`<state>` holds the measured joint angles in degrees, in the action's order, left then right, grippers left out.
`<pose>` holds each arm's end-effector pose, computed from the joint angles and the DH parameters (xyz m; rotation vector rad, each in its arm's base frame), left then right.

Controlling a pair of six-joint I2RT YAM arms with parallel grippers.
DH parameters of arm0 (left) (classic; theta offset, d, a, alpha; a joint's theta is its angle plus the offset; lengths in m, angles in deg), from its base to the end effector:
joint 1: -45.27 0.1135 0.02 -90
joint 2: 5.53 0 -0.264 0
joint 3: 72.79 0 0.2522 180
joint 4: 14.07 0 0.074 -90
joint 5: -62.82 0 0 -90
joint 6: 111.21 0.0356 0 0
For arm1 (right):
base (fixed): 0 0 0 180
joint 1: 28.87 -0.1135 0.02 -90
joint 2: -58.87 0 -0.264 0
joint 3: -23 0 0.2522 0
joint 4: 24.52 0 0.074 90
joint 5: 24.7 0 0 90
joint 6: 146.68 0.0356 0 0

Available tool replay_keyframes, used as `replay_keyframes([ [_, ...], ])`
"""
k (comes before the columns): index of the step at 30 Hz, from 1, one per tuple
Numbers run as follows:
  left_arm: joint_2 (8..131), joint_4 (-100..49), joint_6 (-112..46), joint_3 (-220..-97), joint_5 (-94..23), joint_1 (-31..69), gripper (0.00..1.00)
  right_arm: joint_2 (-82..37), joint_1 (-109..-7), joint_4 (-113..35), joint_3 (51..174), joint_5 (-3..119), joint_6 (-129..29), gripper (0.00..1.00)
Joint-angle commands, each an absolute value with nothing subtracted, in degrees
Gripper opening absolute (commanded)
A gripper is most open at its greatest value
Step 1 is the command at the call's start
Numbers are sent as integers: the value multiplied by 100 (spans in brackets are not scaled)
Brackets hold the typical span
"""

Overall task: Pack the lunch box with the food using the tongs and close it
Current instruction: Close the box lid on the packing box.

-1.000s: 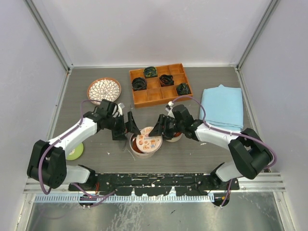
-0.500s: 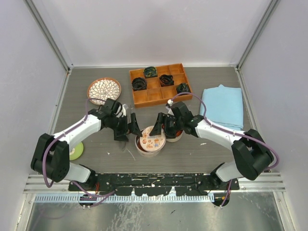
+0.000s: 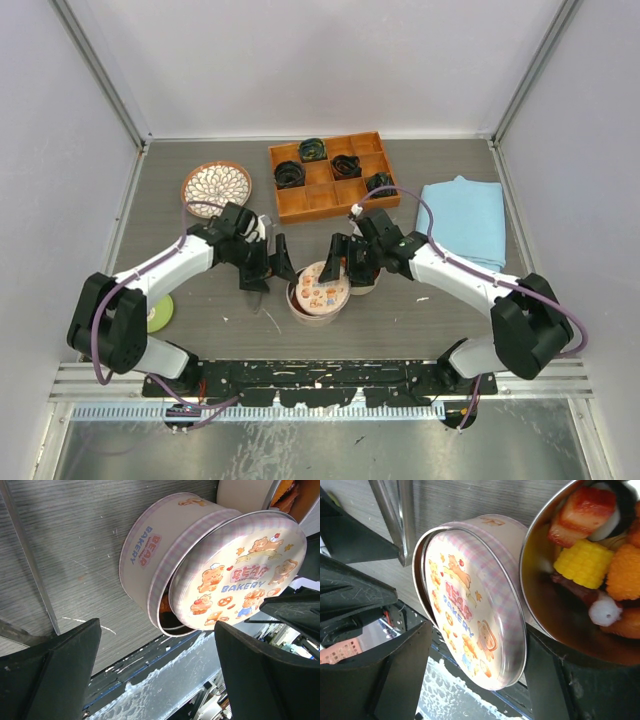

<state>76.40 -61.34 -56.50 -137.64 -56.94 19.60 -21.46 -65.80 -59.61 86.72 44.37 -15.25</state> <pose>0.2352 -0.1326 0.2062 -0.0673 2.8606 -0.9838 0.2192 0.1807 0.2175 -0.0666 2.6860 0.9722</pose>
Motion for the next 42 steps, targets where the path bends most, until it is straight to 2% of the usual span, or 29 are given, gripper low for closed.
replay_keyframes([
  [1, 7643, -6036, -5609, -14029, -5825, 1925, 96, -1893, -6586, -6468, 9026, 4967, -1771, 75],
  [6, 7724, -5973, -5619, -14082, -5918, 1902, 96, -1835, -6587, -6732, 9057, 5233, -1812, 75],
  [19, 8152, -5706, -5748, -14228, -6114, 1697, 95, -2029, -6601, -6087, 8645, 4536, -1494, 75],
  [27, 8278, -5728, -5715, -14236, -6086, 1688, 88, -2347, -6635, -5841, 8650, 4420, -1516, 75],
  [30, 8303, -5751, -5713, -14244, -6052, 1688, 79, -2478, -6677, -5733, 8696, 4346, -1512, 75],
  [36, 8323, -5916, -5645, -14271, -6027, 1686, 69, -2719, -6764, -5729, 8772, 4222, -1614, 74],
  [42, 8089, -6061, -5629, -14104, -5969, 1688, 64, -2788, -6966, -5702, 8866, 4131, -1728, 73],
])
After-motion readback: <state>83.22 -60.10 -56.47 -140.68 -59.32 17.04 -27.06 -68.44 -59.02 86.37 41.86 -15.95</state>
